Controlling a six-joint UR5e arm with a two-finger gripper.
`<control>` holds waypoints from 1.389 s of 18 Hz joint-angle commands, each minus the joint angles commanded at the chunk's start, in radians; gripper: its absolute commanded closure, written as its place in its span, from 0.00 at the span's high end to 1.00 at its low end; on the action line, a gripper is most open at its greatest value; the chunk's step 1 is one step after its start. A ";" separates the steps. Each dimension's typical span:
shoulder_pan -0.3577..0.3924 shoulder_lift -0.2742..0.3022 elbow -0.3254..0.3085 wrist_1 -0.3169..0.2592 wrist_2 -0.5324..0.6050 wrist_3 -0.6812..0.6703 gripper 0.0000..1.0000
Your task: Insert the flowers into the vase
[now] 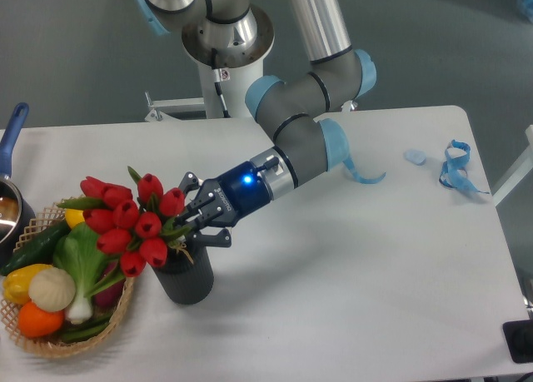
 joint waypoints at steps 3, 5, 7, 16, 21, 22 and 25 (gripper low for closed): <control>0.003 0.000 -0.012 0.000 0.000 0.032 0.20; 0.006 0.001 -0.005 0.002 0.000 0.034 0.44; 0.012 0.005 0.000 0.002 0.000 0.034 0.69; 0.063 0.060 0.000 0.008 0.076 0.115 1.00; 0.135 0.136 0.021 0.006 0.254 0.131 1.00; 0.162 0.155 0.023 0.006 0.279 0.132 1.00; 0.242 0.237 0.041 -0.001 0.450 0.117 1.00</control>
